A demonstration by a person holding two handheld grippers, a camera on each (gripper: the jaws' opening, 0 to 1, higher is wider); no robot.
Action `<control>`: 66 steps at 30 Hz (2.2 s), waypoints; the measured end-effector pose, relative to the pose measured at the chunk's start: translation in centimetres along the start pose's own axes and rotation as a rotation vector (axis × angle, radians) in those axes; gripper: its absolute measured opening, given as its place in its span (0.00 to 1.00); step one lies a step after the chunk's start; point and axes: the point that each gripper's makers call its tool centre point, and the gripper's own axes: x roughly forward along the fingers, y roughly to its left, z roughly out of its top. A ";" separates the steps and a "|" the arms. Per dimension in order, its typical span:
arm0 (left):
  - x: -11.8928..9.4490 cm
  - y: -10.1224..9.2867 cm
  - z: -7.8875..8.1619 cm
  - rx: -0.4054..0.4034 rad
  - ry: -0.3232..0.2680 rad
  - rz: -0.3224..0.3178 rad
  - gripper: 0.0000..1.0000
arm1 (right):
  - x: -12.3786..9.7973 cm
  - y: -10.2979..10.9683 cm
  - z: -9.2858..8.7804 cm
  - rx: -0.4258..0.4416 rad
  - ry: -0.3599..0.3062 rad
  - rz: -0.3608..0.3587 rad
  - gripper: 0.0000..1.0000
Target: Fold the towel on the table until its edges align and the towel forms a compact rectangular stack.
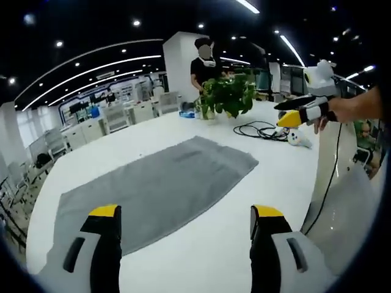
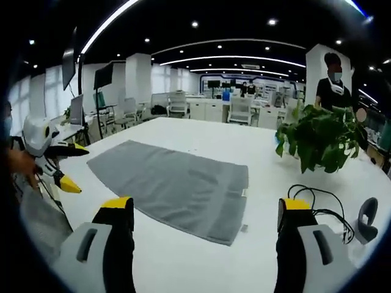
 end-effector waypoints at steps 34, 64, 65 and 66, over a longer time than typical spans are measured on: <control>6.8 -6.7 8.1 0.129 -0.044 -0.172 0.87 | 1.2 -8.3 5.5 -0.006 -0.050 -0.112 0.96; 13.7 -14.8 9.7 0.169 -0.022 -0.305 0.83 | 6.9 -12.3 7.2 -0.034 -0.008 -0.062 0.83; 13.9 -15.0 9.6 0.170 -0.017 -0.307 0.83 | 7.1 -12.4 7.1 -0.036 -0.004 -0.061 0.82; 14.2 -15.1 9.5 0.170 -0.013 -0.310 0.83 | 7.4 -12.5 6.9 -0.035 -0.001 -0.059 0.82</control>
